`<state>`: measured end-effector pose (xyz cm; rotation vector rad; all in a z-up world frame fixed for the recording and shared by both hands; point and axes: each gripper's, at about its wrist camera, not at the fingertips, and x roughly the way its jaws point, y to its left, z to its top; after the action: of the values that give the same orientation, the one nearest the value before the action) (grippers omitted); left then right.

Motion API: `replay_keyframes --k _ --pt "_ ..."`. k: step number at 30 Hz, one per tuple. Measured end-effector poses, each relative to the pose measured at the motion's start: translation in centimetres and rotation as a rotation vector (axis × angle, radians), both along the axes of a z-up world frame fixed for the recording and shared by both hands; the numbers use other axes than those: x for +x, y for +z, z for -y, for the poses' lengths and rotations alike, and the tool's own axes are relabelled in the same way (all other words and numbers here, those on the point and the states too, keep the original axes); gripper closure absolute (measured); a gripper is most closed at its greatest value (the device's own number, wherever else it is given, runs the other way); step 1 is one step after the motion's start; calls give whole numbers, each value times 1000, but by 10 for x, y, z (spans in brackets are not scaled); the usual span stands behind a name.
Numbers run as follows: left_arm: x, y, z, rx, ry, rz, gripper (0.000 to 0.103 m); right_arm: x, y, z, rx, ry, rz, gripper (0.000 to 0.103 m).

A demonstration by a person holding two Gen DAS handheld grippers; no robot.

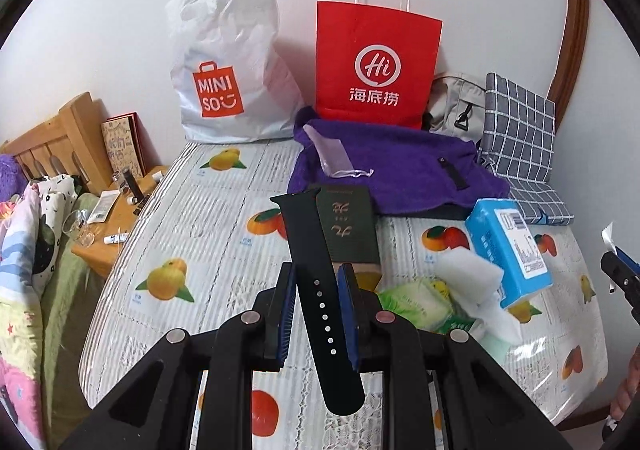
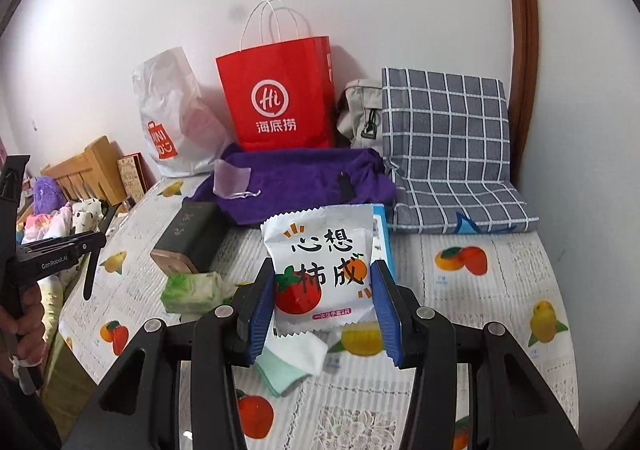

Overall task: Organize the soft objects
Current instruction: 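Carry the strap and snack packet toward the purple towel with both tools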

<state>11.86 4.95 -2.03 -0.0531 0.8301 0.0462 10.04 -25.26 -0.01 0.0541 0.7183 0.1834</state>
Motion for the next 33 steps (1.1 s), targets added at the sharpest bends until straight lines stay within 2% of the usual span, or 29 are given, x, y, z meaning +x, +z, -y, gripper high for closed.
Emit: replay_keyframes --k 17,33 --pt "40 6 5 -22 -8 -12 82 45 20 -11 5 -11 22 57" --pt "90 5 10 -35 -18 -25 82 91 23 -23 -11 3 23 57"
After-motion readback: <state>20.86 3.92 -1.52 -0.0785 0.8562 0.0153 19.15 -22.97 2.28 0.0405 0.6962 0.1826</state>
